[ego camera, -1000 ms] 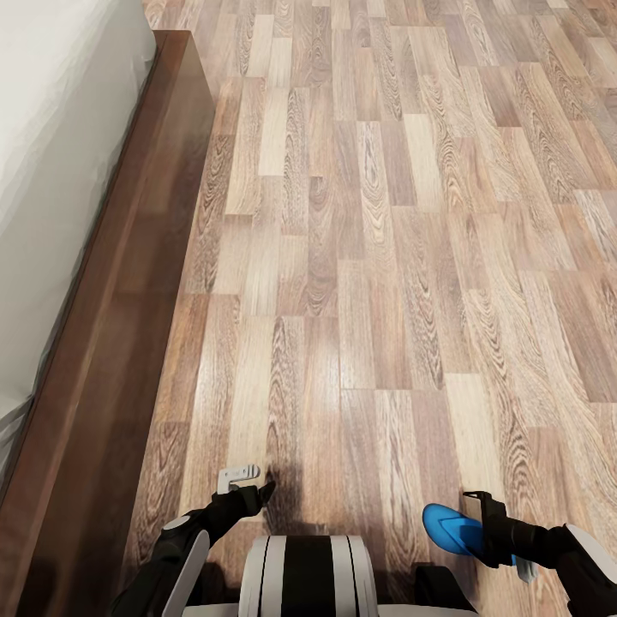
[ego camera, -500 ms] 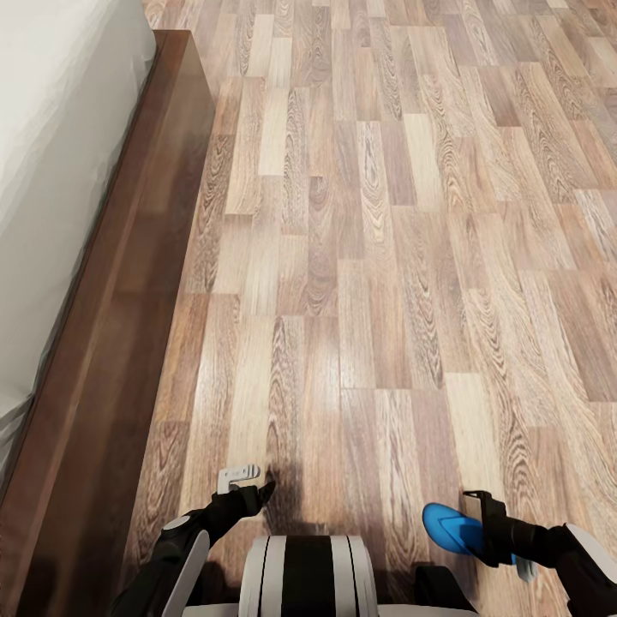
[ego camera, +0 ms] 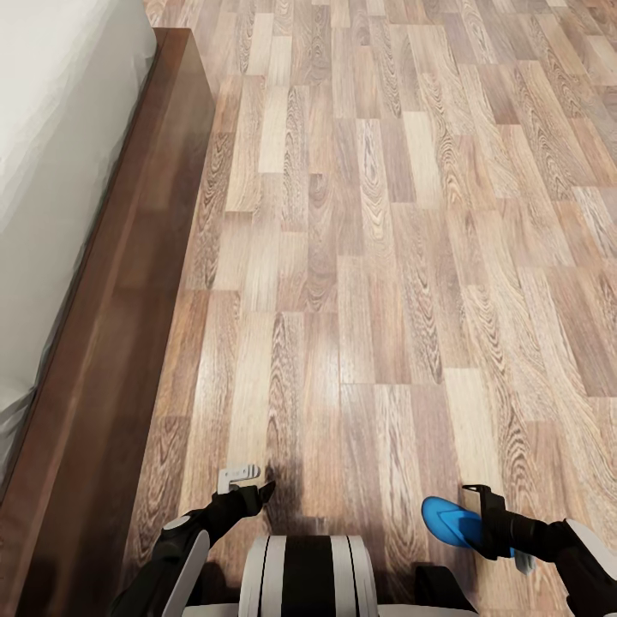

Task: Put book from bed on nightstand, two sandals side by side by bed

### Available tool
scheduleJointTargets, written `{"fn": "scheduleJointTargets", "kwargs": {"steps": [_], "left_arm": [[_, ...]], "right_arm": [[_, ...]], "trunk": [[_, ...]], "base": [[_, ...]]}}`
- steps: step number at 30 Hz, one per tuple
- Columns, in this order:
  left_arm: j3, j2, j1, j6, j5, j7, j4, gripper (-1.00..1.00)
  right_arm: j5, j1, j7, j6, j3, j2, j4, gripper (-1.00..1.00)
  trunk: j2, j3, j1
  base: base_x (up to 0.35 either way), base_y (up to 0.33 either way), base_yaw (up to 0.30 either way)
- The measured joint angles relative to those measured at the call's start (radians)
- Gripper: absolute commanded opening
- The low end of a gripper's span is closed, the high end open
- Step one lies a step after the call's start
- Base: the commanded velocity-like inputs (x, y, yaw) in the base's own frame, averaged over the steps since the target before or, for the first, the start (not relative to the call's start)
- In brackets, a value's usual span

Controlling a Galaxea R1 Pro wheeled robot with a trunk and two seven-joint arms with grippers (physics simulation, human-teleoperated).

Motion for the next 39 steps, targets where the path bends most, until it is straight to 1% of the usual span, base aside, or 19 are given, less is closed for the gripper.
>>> {"fn": "scheduleJointTargets", "kwargs": {"steps": [13,16,17,35,36,37,39], "left_arm": [[0.0,0.0,0.0,0.001,0.001,0.0,0.0,1.0],[0.0,0.0,0.0,0.002,0.001,0.001,0.0,1.0],[0.001,0.0,0.0,0.003,0.001,0.001,0.0,1.0],[0.001,0.0,0.0,0.002,0.001,0.0,0.0,1.0],[0.001,0.0,0.0,0.002,0.001,0.0,0.0,1.0],[0.001,0.0,0.0,0.003,0.001,0.001,0.0,1.0],[0.001,0.0,0.0,0.003,0.001,0.001,0.0,1.0]], "right_arm": [[0.0,0.0,0.0,0.0,0.0,0.0,0.0,1.0],[0.004,0.0,0.035,0.002,0.002,0.0,0.03,1.0],[-0.002,0.0,0.038,-0.006,0.0,0.0,0.038,1.0],[-0.002,0.0,0.038,-0.006,0.0,0.0,0.038,1.0],[-0.009,0.0,0.04,-0.014,-0.002,0.0,0.046,1.0],[0.011,0.001,0.038,-0.013,-0.003,0.0,0.071,1.0],[0.01,0.001,0.038,-0.014,-0.003,0.0,0.072,1.0]], "trunk": [[0.0,0.0,0.0],[0.001,0.011,-0.001],[0.001,0.015,-0.002],[0.001,0.015,-0.002],[0.001,0.019,-0.002],[0.001,0.023,-0.002],[0.002,0.031,-0.003]], "base": [[0.0,0.0,0.0],[0.0,0.0,0.0],[0.0,0.0,0.0],[0.0,0.0,0.0],[0.0,0.0,0.0],[0.0,0.0,0.0],[0.0,0.0,0.0]]}}
